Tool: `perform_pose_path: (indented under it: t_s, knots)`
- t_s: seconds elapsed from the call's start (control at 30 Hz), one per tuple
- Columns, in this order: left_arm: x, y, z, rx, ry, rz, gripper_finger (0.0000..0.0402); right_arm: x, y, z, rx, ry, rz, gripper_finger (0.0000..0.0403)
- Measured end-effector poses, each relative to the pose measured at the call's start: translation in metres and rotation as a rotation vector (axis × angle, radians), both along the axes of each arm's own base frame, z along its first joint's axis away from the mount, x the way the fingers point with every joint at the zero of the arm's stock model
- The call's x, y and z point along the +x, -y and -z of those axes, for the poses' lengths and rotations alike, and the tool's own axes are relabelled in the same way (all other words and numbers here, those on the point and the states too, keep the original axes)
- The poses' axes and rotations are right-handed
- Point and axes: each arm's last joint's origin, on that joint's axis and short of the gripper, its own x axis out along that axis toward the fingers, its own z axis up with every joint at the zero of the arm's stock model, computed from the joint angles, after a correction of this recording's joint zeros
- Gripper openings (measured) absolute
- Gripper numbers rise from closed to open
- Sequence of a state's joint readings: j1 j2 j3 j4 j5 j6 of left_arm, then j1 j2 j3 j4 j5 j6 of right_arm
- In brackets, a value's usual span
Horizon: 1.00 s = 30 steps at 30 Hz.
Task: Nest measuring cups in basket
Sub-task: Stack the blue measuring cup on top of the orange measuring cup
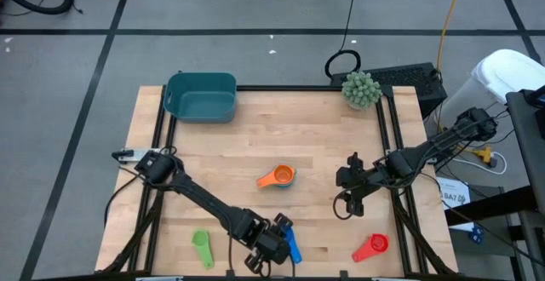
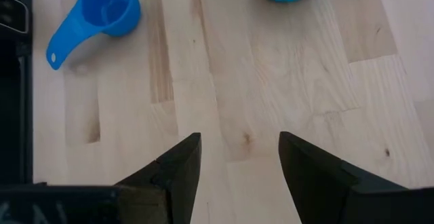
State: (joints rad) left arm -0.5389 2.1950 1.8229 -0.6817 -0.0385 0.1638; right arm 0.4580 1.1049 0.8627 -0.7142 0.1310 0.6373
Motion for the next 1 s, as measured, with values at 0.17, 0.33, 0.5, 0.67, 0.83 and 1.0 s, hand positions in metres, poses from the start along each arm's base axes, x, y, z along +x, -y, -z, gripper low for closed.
perform_pose_path:
  t_s: [0.17,0.33,0.5,0.67,0.83,1.0]
  knots:
    - [0.003,0.001,0.010,-0.006,-0.014,-0.053,0.0115,0.002,-0.002,-0.001,0.011,0.026,-0.008,0.0188]
    - [0.004,0.001,0.010,-0.002,0.005,-0.087,0.0115,0.003,-0.003,-0.002,0.016,0.042,-0.021,0.0188]
    - [0.004,0.001,0.010,-0.020,-0.007,-0.128,0.0151,0.003,-0.004,-0.003,0.013,0.051,-0.033,0.0188]
    - [0.002,-0.001,0.012,-0.015,-0.035,-0.151,0.0200,0.003,-0.003,-0.003,0.002,0.055,-0.048,0.0188]
    - [0.007,-0.001,0.031,-0.010,-0.069,-0.154,0.0217,0.004,-0.003,-0.003,0.000,0.057,-0.051,0.0188]
    - [0.013,0.000,0.038,-0.022,-0.044,-0.159,0.0214,0.004,-0.003,-0.003,-0.002,0.061,-0.056,0.0188]
